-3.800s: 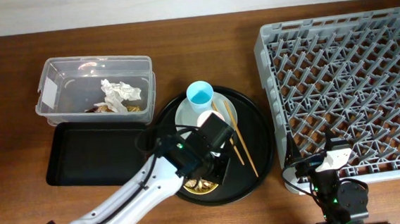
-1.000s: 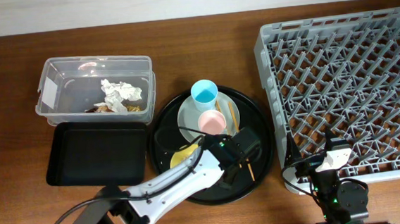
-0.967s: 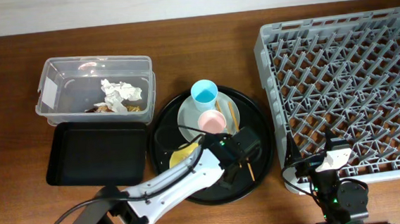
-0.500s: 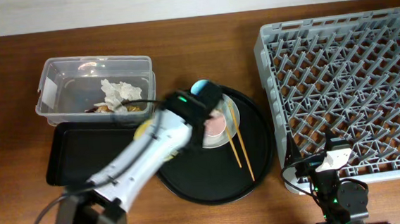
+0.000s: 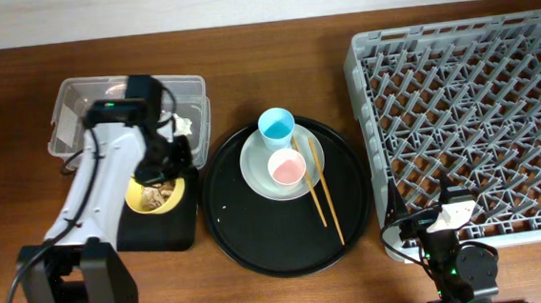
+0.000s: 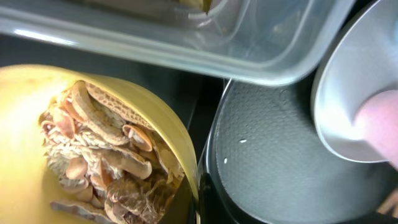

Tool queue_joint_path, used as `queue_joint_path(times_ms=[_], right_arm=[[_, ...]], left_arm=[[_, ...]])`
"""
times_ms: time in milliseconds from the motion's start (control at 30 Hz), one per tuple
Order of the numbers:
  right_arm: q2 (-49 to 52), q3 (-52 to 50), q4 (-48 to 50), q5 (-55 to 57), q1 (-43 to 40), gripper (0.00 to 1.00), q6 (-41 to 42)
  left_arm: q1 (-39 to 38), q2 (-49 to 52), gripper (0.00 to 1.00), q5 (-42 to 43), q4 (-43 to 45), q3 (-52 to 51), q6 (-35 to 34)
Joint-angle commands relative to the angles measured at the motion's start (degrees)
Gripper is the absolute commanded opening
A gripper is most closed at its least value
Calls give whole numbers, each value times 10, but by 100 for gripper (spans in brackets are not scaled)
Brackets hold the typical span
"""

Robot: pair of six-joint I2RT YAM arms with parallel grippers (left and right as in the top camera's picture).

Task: Sort waste into correct bins and load items into the dishwasher rack
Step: 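Lift the yellow bowl and carry it over the black tray, then tilt the yellow bowl to pour peanut shells onto the black tray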

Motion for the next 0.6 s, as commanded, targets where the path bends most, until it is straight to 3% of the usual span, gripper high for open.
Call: queue_joint_path(times_ms=[0,233,400,567], right_arm=[[-2,-3,-2,-5,-4,98,4],[-2,-3,-2,-5,-4,98,4],[-2,-3,-2,-5,-4,98,4],[-2,-3,-2,-5,-4,98,4]], left_arm=[[49,-5,0,92,19,4,51],[133,-5,0,267,32,-16,146],[218,-10,0,384,107,-116,176],[298,-10,0,442,146,-200,227]])
